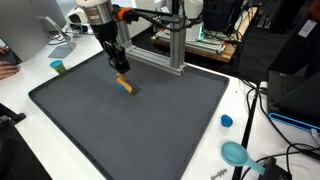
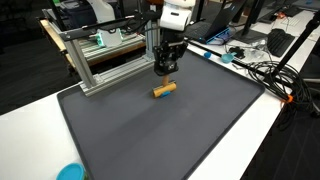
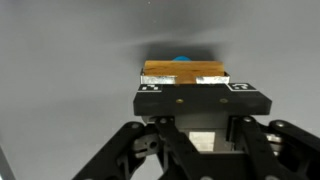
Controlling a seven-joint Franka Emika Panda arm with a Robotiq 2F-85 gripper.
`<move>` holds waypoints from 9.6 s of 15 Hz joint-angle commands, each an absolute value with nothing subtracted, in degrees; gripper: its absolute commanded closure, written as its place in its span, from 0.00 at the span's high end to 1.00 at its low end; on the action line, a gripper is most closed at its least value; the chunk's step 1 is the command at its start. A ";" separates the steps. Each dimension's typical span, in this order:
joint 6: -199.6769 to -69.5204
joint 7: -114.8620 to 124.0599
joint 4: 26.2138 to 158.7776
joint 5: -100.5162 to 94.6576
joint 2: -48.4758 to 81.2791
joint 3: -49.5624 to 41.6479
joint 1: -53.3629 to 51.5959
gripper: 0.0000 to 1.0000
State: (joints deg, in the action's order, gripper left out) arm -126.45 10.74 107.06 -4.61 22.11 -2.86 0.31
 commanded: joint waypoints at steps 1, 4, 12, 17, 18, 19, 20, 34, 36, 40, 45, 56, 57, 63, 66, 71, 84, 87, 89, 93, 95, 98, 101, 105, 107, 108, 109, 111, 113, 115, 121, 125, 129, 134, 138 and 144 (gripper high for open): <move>-127.05 16.82 107.24 -8.24 23.99 -6.01 -0.63 0.22; -126.41 21.82 107.03 -10.19 23.89 -7.52 -1.56 0.22; -140.86 20.61 112.35 -5.88 18.48 -7.21 0.24 0.22; -139.65 15.33 114.61 -4.13 16.40 -6.39 1.38 0.22; -140.36 13.15 115.75 -3.60 15.40 -5.91 1.68 0.22; -140.60 11.90 116.68 -3.50 14.53 -5.75 1.67 0.22; -139.67 10.35 117.42 -3.44 13.73 -5.46 1.63 0.22; -146.96 3.94 118.84 0.49 17.68 -2.84 2.11 0.22; -147.00 2.75 117.94 2.52 18.82 -2.27 2.79 0.22; -144.68 0.53 116.14 5.90 20.46 -1.53 3.83 0.22; -149.46 -2.65 115.48 9.03 21.35 -0.45 4.94 0.22; -133.76 -15.58 122.30 -3.49 1.99 -0.82 3.89 0.22; -129.07 -16.59 120.75 -4.94 1.14 -0.61 3.55 0.22; -109.42 -23.66 109.98 -9.50 3.84 1.60 -0.34 0.22; -109.05 -21.61 111.51 -10.57 3.35 1.65 -0.82 0.22; -108.97 -21.49 110.76 -10.91 5.04 1.72 -0.89 0.22; -115.37 -76.16 103.92 2.20 11.21 -0.33 5.16 0.22; -115.01 -75.53 105.62 1.59 11.00 -0.33 4.85 0.47; -115.25 -77.42 104.90 2.03 12.72 -0.25 5.28 0.47; -125.14 -78.39 109.73 4.02 12.45 0.28 5.59 0.22; -129.60 -79.07 113.81 4.87 11.75 0.24 6.25 0.22; -135.66 -78.36 120.83 4.94 9.35 -0.19 6.93 0.22; -140.48 -78.98 123.31 9.23 9.72 0.45 8.24 0.22; -138.69 -77.45 120.64 6.97 12.77 -0.11 7.68 0.22; -138.23 -76.92 119.86 6.56 13.38 -0.27 7.75 0.22; -138.01 -76.71 119.47 6.45 13.66 -0.33 7.81 0.22; -137.50 -76.25 118.73 6.16 14.35 -0.42 7.77 0.22; -136.17 -75.37 117.00 5.47 16.08 -0.52 7.63 0.22; -135.06 -74.38 114.61 5.03 18.60 -0.56 7.54 0.22; -133.21 -74.93 111.69 5.84 21.24 -0.08 7.87 0.22; -129.68 -75.50 106.35 6.06 25.61 0.39 8.00 0.22; -129.12 -75.93 105.17 6.23 26.96 0.79 7.94 0.22; -129.14 -77.89 105.77 7.20 26.92 1.82 8.13 0.22; -130.35 -80.12 106.65 7.74 26.32 2.79 7.98 0.22; -131.84 -81.06 107.10 7.48 25.15 3.54 8.04 0.22; -136.33 -79.99 115.74 7.33 14.27 2.01 9.91 0.22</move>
State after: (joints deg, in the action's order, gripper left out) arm -133.05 -79.25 109.14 6.77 20.96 2.45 8.73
